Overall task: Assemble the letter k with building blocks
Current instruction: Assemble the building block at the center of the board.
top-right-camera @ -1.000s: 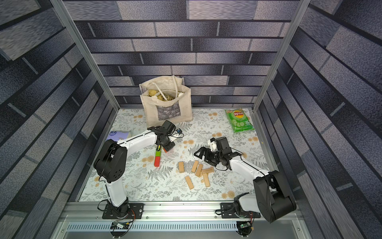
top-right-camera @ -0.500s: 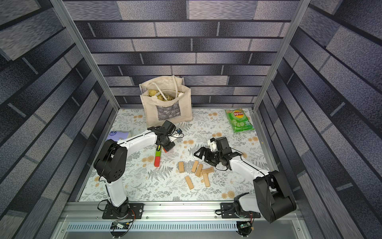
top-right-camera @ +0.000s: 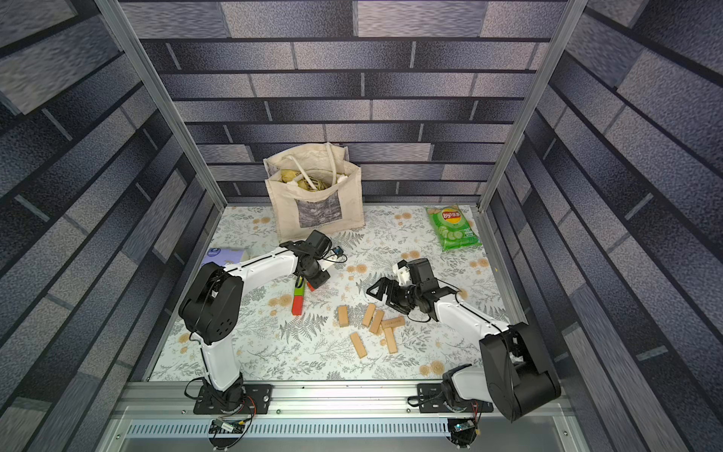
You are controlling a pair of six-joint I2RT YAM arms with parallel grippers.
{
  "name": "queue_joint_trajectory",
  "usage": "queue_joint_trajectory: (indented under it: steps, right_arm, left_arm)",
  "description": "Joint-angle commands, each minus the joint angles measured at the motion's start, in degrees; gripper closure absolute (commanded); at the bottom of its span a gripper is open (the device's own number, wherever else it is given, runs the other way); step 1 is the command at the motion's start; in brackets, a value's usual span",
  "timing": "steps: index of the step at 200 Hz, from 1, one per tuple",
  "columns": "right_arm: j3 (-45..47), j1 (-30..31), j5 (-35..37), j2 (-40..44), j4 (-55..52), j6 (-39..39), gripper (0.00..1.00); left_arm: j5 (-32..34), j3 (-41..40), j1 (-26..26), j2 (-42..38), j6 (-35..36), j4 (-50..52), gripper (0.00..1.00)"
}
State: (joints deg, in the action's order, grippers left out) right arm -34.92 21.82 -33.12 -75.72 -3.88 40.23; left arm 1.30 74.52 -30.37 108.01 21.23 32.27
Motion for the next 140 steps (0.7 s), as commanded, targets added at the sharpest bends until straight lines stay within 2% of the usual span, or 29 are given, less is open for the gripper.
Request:
queue_joint_trajectory:
  steps: [1, 41, 140]
  right_arm:
    - [0.1, -0.4, -0.3, 1.1, -2.1, 1.2, 0.0]
    - [-1.2, -0.4, 0.7, 2.4, -6.4, 1.4, 0.0]
    - [-2.3, -0.4, 1.6, 3.7, -7.7, 1.5, 0.0]
  left_arm:
    - [-0.3, -1.1, 0.4, 0.8, -0.3, -0.4, 1.0]
    - [-0.6, -0.8, 0.6, 1.0, -0.8, -0.6, 1.0]
    - [-3.4, 0.7, 1.3, 2.3, 1.6, 0.7, 1.0]
